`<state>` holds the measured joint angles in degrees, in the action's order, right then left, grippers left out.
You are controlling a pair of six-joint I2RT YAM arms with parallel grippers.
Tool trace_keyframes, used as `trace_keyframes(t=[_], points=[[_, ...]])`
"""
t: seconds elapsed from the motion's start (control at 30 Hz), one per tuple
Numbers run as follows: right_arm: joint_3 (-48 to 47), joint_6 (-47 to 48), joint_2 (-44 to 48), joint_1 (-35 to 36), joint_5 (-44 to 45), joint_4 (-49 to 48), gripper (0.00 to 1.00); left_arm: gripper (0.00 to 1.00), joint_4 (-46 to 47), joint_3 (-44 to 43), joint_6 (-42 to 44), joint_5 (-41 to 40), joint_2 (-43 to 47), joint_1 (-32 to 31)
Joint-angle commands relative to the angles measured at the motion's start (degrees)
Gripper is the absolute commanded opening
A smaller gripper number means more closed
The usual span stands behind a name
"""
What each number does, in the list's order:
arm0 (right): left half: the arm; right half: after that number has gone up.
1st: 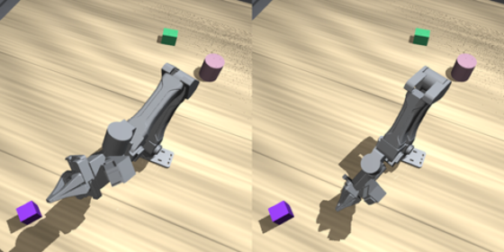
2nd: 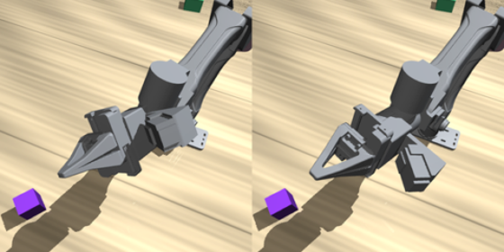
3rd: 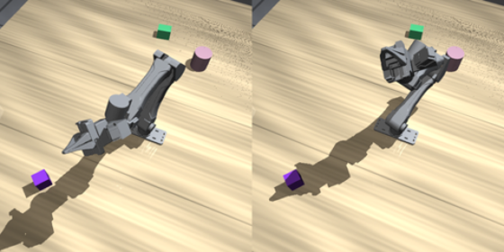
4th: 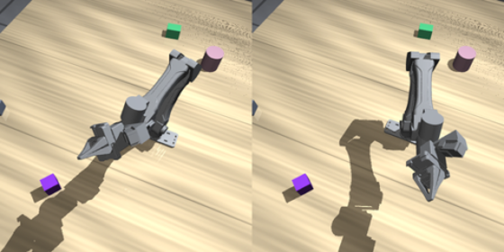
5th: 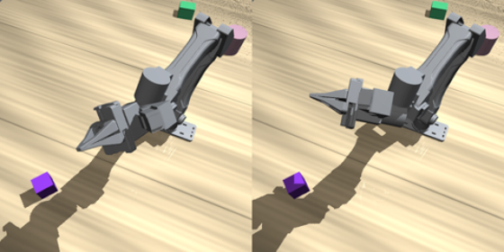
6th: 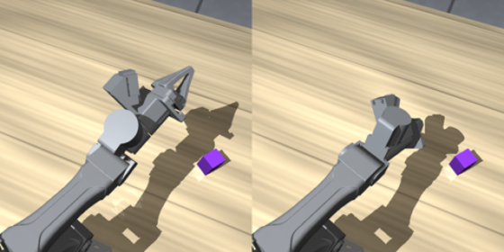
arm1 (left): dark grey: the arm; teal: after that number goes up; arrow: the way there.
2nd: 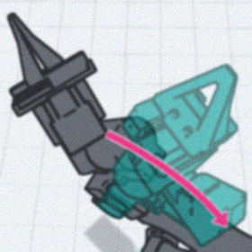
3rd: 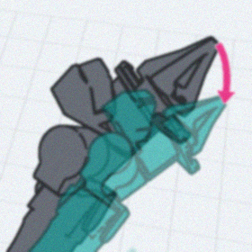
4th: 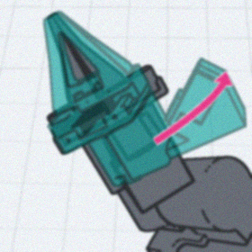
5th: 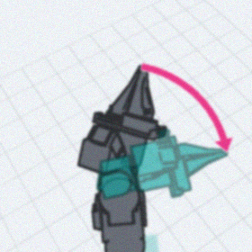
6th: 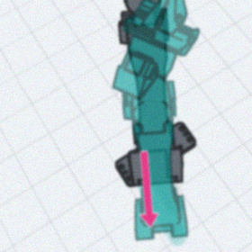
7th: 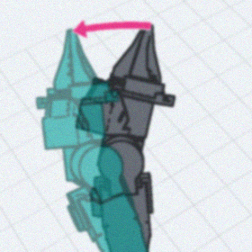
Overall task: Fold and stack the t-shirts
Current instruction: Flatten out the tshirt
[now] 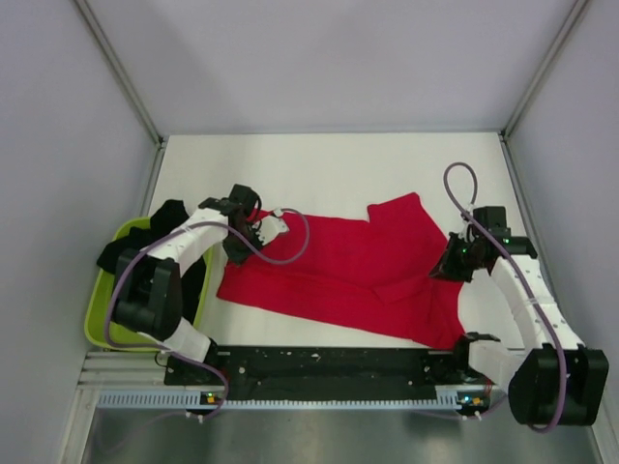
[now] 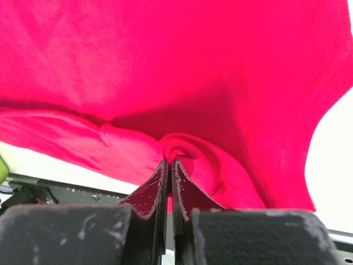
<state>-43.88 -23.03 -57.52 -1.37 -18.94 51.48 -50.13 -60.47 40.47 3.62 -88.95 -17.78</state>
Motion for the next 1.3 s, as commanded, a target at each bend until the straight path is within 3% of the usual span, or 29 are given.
trace_keyframes(t=[0.0, 0.13, 0.27, 0.37, 0.43, 0.53, 0.6, 0.67, 0.7, 0.83, 1.0, 1.27], points=[[-1.56, 0.43, -5.75, 0.93, 3.73, -8.33, 0.0, 0.0, 1.88, 0.61, -2.15, 0.25, -0.44, 0.38], [-2.17, 0.96, -7.43, 0.84, 4.7, -9.91, 0.0, 0.0, 2.84, 1.23, -3.02, -0.53, -1.58, 0.38], [-9.53, 2.63, -8.57, 0.84, 8.47, -10.52, 0.0, 0.0, 6.87, -4.02, -3.2, -7.55, -2.02, 0.47], [-28.66, 3.95, -17.59, 0.49, 11.99, -15.6, 0.0, 0.0, 14.24, -16.64, -0.93, -15.8, -7.0, 0.9], [-45.77, 5.09, -26.81, -0.13, 11.21, -19.39, 0.0, 0.0, 19.08, -31.91, -0.91, -21.44, -12.45, 1.87], [-79.07, 4.84, -41.66, -0.92, 8.49, -19.23, 0.0, 0.0, 21.3, -63.26, -4.68, -24.79, -22.03, 3.98], [-99.55, 2.65, -49.76, -1.7, 7.6, -19.23, 0.0, 0.0, 25.4, -76.32, -4.35, -24.63, -25.48, 4.68], [-111.29, -0.43, -55.14, -3.11, 7.69, -20.45, 0.0, 0.0, 35.22, -75.08, -1.02, -23.05, -23.48, 4.6], [-112.47, -1.4, -55.59, -3.99, 7.43, -22.46, 0.0, 0.0, 38.58, -72.45, 0.39, -22.08, -22.25, 4.6], [-97.15, 1.04, -47.09, -5.23, 6.64, -30.74, 0.0, 0.0, 42.14, -66.54, 4.87, -20.76, -19.25, 4.68], [-77.9, 7.02, -33.39, -5.05, 2.24, -26.97, 0.0, 0.0, 41.35, -51.71, 7.6, -17.77, -11.27, 4.68], [-30.88, 10.19, -3.86, -1.98, 6.1, -18.28, 0.0, 0.0, 25.37, -25.96, 11.3, -11.44, 1.57, 4.6]])
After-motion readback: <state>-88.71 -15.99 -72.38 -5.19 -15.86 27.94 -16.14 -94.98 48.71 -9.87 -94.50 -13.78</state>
